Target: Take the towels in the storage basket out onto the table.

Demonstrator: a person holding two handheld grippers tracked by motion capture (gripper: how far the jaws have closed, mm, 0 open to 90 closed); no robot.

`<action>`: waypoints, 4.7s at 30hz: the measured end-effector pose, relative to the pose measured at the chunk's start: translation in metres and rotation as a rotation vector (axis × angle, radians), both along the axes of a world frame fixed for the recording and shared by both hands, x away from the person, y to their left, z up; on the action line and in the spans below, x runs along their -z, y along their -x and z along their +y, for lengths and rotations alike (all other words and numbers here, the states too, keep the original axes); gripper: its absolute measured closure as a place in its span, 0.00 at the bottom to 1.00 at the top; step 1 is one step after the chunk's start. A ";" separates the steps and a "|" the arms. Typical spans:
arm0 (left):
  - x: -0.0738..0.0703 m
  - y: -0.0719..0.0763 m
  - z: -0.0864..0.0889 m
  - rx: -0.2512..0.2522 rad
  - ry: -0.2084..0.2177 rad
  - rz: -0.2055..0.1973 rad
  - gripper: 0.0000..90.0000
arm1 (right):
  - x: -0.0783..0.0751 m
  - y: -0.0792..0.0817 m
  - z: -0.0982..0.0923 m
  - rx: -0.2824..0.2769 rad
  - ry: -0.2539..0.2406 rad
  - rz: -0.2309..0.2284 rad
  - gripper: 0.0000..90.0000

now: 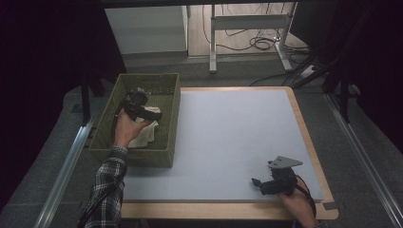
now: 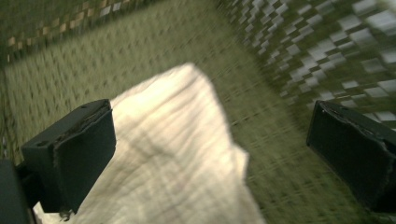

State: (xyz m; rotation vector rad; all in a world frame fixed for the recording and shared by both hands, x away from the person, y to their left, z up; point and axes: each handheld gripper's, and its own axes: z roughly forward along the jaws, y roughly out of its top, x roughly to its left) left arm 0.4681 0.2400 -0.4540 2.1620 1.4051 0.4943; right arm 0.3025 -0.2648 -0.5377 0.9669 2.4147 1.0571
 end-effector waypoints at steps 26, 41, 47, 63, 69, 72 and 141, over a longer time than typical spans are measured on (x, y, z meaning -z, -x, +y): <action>0.043 -0.035 0.001 -0.072 -0.223 0.422 0.70 | 0.000 0.000 0.000 -0.001 0.000 0.000 0.05; 0.017 -0.021 0.012 -0.070 -0.116 0.278 0.85 | 0.000 0.000 0.000 -0.002 -0.001 0.000 0.05; -0.008 -0.009 0.014 -0.036 -0.074 0.216 0.85 | 0.000 0.000 0.000 -0.002 -0.001 0.000 0.05; -0.061 0.014 0.006 0.059 -0.077 0.089 0.84 | 0.000 0.000 0.000 -0.002 0.000 0.000 0.05; -0.079 0.021 0.007 0.075 -0.059 0.048 0.84 | 0.000 0.000 0.000 -0.002 0.001 0.000 0.05; -0.091 0.026 0.005 0.087 -0.054 0.030 0.84 | 0.000 0.000 0.000 -0.002 0.001 0.000 0.05; -0.077 0.021 -0.221 0.514 -0.008 0.057 0.81 | 0.000 0.000 0.000 -0.002 -0.001 0.003 0.05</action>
